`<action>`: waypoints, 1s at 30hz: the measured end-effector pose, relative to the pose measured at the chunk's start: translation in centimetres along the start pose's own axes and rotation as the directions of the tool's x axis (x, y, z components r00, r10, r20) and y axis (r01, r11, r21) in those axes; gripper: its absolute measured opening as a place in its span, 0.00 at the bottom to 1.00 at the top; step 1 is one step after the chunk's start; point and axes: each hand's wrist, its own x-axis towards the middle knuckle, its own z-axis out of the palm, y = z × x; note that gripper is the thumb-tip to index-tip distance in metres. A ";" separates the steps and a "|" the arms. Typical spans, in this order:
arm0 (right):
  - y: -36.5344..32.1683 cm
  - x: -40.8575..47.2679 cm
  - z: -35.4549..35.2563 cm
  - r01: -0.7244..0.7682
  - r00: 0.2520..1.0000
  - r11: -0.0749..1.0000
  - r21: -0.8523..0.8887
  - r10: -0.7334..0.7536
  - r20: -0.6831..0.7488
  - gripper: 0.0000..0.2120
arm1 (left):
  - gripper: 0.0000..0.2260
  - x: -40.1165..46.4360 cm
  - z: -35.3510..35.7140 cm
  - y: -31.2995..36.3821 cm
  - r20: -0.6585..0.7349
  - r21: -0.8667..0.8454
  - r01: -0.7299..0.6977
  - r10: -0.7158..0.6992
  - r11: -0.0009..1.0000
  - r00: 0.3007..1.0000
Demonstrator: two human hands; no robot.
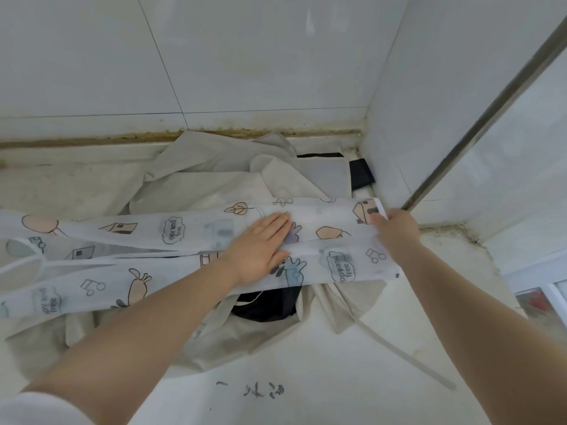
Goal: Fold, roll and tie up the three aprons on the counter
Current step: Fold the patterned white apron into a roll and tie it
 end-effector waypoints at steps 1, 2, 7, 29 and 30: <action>0.2 -0.2 0.4 0.010 1.000 0.992 -0.124 -0.013 -0.024 0.12 | 0.36 -0.2 0.4 0.3 -0.015 0.046 0.043 -0.043 0.998 0.999; 0.2 -0.5 0.7 0.019 0.999 0.969 -0.245 -0.030 -0.040 0.13 | 0.32 -0.4 0.5 0.7 -0.019 0.096 0.110 -0.109 0.989 0.994; -3.0 -3.7 4.6 0.419 0.829 0.731 -0.538 -0.550 -0.101 0.33 | 0.27 -0.2 1.4 1.7 0.012 0.095 0.262 -0.265 0.960 0.964; -11.6 -9.2 14.6 0.692 0.659 0.278 -0.666 -0.620 0.426 0.25 | 0.42 -8.1 1.3 -10.2 0.156 -0.194 0.484 -0.460 0.853 0.874; -12.9 -10.6 16.2 0.809 0.552 0.287 -0.512 -0.669 0.497 0.25 | 0.42 -8.4 1.2 -10.8 0.150 -0.278 0.454 -0.428 0.847 0.891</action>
